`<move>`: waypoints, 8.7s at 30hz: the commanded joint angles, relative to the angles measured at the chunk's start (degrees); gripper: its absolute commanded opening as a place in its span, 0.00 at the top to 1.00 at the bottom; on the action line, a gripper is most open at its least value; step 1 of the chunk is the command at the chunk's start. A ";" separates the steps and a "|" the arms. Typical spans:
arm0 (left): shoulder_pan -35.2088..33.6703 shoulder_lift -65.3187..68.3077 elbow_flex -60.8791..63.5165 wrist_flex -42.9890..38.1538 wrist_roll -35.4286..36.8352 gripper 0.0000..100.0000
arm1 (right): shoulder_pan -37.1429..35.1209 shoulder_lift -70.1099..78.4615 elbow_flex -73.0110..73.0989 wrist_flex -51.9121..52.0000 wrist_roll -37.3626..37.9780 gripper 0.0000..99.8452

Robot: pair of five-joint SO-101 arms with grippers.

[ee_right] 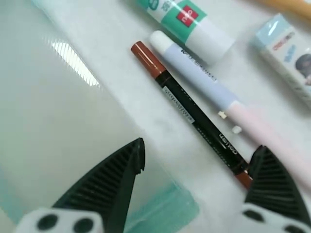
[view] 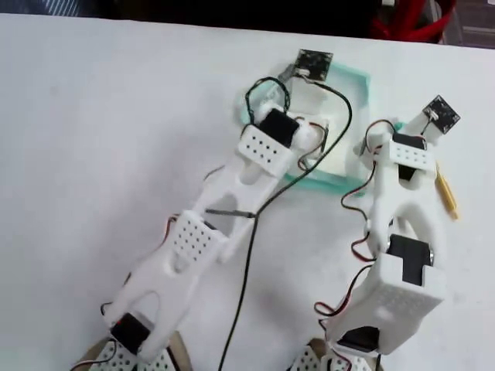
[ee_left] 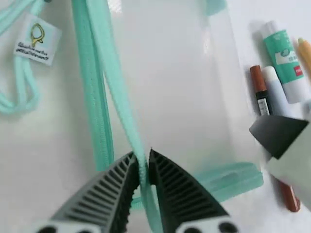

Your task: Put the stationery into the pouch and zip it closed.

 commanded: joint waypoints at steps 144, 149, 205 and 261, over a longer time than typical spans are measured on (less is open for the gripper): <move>-28.18 -140.97 104.97 -6.86 -61.45 0.68 | -54.02 -35.74 -53.01 51.47 42.11 0.97; -26.86 -138.95 104.97 -4.13 -62.59 0.68 | -54.55 -41.54 -47.82 51.38 42.55 0.97; -1.45 -129.54 117.01 -10.29 -62.33 0.96 | -54.90 -42.15 -49.49 50.15 34.73 0.97; -7.78 -168.31 152.35 -24.18 -23.74 0.77 | -60.18 -47.78 -14.51 32.75 34.90 0.98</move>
